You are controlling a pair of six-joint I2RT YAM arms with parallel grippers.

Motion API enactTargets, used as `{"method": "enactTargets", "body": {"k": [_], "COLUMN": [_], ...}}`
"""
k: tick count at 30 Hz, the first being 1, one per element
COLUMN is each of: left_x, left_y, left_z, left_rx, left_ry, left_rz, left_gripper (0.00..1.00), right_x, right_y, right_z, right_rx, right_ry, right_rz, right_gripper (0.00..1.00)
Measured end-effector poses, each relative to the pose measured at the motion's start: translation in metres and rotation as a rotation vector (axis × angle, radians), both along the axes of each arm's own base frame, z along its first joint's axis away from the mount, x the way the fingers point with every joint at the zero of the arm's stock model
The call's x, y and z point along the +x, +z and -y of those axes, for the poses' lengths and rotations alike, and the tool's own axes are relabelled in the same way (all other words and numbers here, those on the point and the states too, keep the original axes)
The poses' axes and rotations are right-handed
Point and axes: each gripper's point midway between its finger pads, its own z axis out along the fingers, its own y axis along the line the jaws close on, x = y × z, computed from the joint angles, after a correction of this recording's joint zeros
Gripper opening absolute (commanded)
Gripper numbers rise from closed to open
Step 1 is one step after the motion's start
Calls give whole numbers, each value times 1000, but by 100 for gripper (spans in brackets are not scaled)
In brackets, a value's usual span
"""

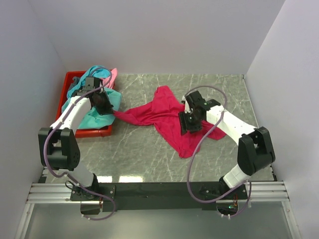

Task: Fold and stack the t-shirts
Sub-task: Flatten the tshirt out

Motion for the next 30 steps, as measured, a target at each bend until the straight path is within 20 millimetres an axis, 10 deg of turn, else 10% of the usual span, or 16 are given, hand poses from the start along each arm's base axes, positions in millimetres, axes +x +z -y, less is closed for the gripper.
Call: {"method": "enactTargets", "body": {"k": [9, 30], "left_x": [-5, -7], "left_y": [-3, -4], "left_z": [0, 0], "left_rx": [-1, -3], "left_ry": [1, -3], "left_rz": [-13, -20], "left_gripper": [0, 0], "right_x": [-51, -66], "right_y": [-5, -27], "right_z": [4, -9], "right_rx": [68, 79], "right_ry": [89, 158], "right_rz": [-89, -198], "right_gripper": [58, 58]}}
